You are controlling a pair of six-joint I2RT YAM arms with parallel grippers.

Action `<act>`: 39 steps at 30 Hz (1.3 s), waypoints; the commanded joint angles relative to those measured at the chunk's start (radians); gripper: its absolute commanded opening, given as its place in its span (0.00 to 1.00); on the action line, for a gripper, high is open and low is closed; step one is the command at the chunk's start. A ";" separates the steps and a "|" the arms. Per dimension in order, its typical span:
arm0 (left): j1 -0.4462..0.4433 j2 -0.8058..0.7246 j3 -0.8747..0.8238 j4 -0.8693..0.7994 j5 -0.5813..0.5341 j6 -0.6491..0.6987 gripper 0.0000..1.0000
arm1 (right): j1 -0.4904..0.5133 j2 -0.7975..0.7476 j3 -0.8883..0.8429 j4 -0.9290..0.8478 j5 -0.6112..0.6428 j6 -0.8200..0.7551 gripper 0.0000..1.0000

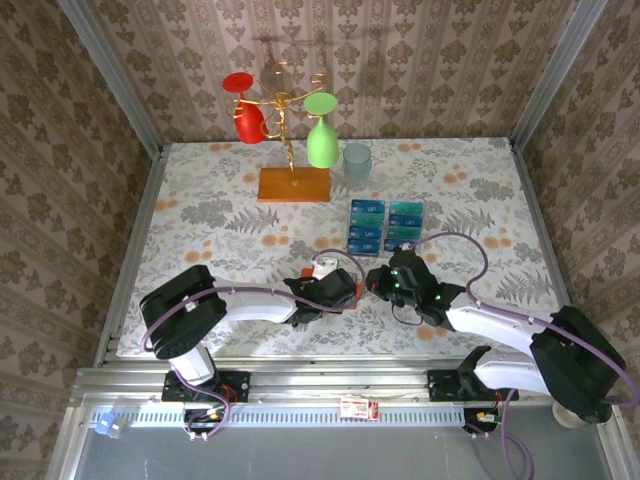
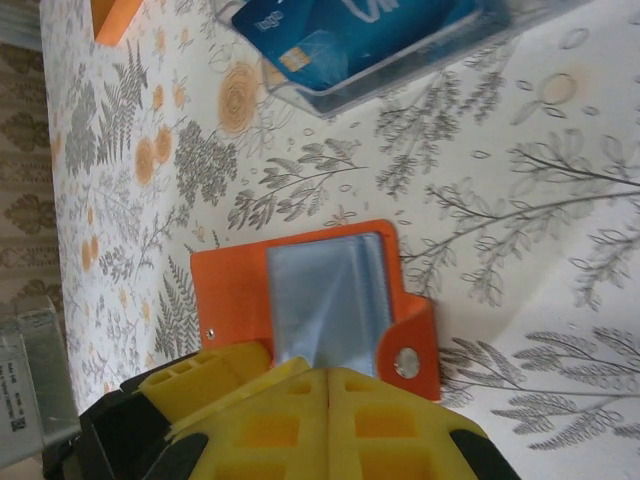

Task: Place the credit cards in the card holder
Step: Turn over the card slot at the card holder.

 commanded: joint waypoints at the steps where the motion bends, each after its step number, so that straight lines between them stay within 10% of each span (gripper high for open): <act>1: -0.017 0.029 0.010 -0.090 -0.025 -0.030 0.45 | -0.004 0.052 0.037 -0.069 -0.041 -0.062 0.00; 39: -0.031 0.039 0.017 -0.064 -0.032 -0.045 0.44 | -0.054 0.205 0.006 -0.013 -0.035 -0.038 0.00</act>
